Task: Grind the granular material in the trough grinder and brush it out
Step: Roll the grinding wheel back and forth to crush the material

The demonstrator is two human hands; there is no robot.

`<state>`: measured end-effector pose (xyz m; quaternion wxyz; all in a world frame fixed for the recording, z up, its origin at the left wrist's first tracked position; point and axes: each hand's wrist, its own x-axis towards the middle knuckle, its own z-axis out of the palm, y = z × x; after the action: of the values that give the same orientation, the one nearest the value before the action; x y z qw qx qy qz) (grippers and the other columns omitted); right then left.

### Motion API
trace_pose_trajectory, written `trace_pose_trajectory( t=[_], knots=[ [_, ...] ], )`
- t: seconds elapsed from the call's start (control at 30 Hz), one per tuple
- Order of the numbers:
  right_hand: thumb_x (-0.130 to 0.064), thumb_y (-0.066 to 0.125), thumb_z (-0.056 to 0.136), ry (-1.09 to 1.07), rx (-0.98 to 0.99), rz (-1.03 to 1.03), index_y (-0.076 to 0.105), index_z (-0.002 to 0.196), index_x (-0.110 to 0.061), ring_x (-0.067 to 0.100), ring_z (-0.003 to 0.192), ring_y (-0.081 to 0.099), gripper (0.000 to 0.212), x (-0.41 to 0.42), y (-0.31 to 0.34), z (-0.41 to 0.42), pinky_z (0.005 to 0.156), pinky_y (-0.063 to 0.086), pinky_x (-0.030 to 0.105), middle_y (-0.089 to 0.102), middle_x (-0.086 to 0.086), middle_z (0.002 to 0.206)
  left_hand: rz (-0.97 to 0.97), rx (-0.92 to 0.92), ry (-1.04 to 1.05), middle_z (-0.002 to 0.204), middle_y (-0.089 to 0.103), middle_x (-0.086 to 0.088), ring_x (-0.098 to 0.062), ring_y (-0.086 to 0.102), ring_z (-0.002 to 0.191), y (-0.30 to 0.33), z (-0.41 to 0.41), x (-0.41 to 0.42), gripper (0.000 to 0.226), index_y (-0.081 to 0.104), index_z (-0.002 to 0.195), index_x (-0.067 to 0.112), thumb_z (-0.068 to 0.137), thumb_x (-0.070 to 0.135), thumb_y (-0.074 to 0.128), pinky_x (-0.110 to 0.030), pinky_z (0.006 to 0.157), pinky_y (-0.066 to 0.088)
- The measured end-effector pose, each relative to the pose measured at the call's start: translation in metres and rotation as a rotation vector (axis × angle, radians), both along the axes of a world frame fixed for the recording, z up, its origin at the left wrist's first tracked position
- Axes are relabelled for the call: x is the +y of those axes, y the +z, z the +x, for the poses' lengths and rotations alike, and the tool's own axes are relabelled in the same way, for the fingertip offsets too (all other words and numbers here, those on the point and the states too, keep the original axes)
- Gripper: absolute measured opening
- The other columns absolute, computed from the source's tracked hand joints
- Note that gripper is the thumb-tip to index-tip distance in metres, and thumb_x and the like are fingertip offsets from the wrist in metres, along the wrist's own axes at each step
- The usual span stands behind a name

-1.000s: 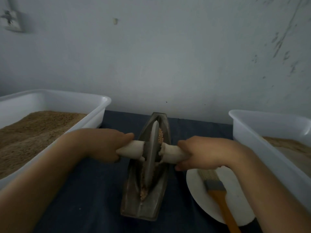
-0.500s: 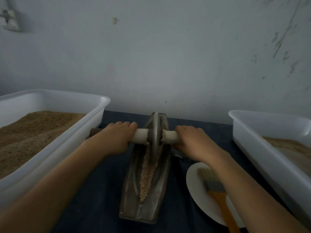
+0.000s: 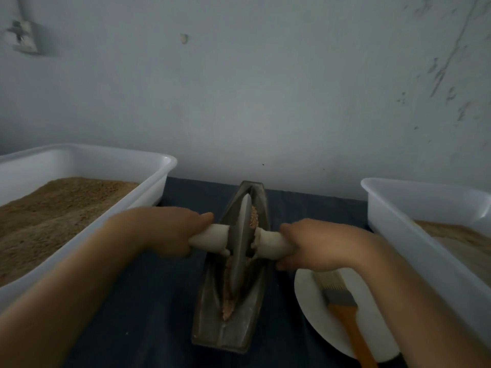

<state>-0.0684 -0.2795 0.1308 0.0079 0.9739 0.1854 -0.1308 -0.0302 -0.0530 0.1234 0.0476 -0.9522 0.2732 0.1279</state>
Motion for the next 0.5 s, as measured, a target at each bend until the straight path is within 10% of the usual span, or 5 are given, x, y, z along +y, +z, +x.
trace_pose_trajectory(
  t=[0.27,0.5],
  knots=[
    [-0.036,0.058,0.09,0.002,0.025,0.053,0.05,0.098,-0.017,0.006,0.07,0.046,0.023,0.002,0.004,-0.001,0.053,0.033,0.018,0.048,-0.007,0.081,-0.02,0.135,0.032,0.099,0.045,0.006,-0.011,0.049,0.092,0.002,-0.001,0.003,0.039,0.03,0.119,0.025,0.091,0.022,0.057,-0.023,0.078,0.036],
    [-0.036,0.053,0.091,-0.067,-0.398,0.054,0.047,0.109,-0.017,0.021,0.1,0.053,0.027,-0.01,-0.033,0.041,0.072,0.029,0.032,0.055,0.002,0.114,-0.035,-0.244,0.098,0.124,0.048,-0.006,-0.022,0.05,0.111,-0.021,0.025,-0.014,0.038,0.033,0.123,0.015,0.092,0.018,0.054,-0.033,0.092,0.04]
  ],
)
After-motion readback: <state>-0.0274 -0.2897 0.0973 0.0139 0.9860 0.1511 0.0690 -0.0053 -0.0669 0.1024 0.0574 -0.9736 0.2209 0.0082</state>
